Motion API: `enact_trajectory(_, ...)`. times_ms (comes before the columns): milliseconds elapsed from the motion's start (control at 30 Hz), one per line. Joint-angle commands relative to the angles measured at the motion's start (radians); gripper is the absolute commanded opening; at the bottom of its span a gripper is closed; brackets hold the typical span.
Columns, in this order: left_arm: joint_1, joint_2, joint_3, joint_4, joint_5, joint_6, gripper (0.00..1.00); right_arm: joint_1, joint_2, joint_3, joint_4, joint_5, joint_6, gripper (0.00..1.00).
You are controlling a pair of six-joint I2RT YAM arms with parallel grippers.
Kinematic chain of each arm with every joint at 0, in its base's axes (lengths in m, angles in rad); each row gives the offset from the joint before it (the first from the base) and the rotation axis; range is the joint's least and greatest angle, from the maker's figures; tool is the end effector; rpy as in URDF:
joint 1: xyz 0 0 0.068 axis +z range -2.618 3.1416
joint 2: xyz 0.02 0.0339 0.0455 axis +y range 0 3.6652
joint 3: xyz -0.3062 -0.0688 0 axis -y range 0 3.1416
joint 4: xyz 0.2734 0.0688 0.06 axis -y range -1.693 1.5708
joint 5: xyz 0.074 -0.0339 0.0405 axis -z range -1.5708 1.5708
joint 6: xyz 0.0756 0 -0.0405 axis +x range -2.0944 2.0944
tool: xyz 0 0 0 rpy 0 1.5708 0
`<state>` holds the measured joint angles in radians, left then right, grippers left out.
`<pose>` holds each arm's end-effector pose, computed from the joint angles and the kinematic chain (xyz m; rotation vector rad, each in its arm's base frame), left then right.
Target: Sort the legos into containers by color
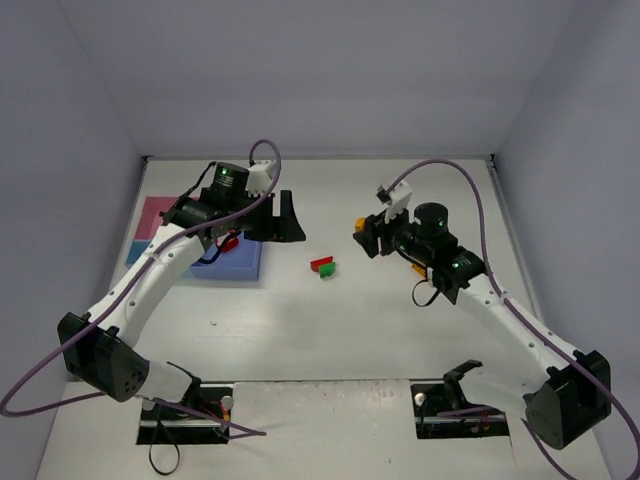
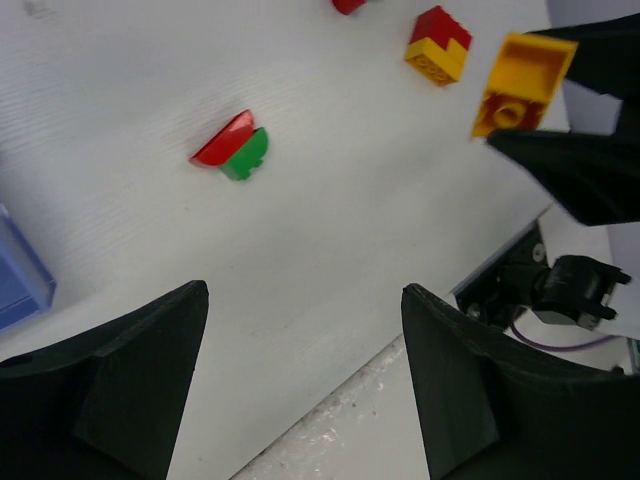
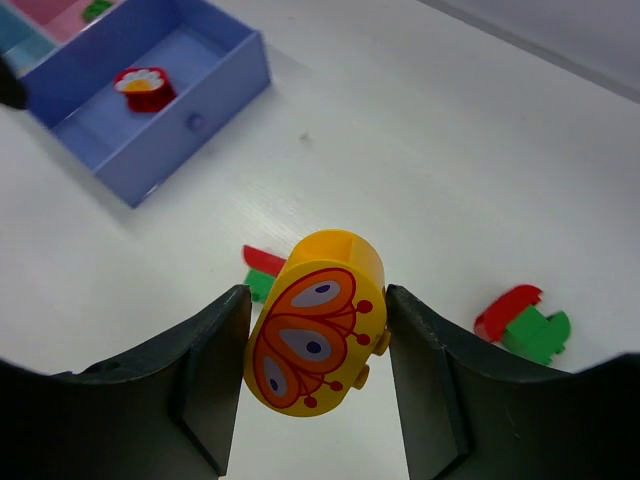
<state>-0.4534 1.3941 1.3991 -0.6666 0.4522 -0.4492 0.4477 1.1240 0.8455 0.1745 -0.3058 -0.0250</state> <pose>0.3013 -0.1836 0.3891 0.2665 2.3268 -0.9779 0.2717 0.1557 0.3570 -0.6224 1.5845 0.5728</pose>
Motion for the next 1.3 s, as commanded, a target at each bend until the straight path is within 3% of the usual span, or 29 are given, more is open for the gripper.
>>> enact_trajectory(0, -0.013, -0.001, 0.072, 0.064, 0.155, -0.029, 0.72, 0.066, -0.027, 0.01, 0.017, -0.116, -0.088, 0.05)
enact_trajectory(300, -0.076, 0.026, 0.112, 0.113, 0.22, -0.106, 0.72, 0.186, 0.008, 0.041, -0.021, -0.124, -0.13, 0.06)
enact_trajectory(700, -0.159, 0.115, 0.113, 0.064, 0.198, -0.144, 0.72, 0.221, 0.043, 0.067, -0.02, -0.118, -0.153, 0.07)
enact_trajectory(1167, -0.176, 0.232, 0.123, 0.139, 0.201, -0.155, 0.72, 0.229, 0.06, 0.078, -0.017, -0.13, -0.161, 0.07)
enact_trajectory(1267, -0.176, 0.23, 0.098, 0.196, 0.226, -0.171, 0.67, 0.23, 0.063, 0.076, -0.013, -0.133, -0.158, 0.07)
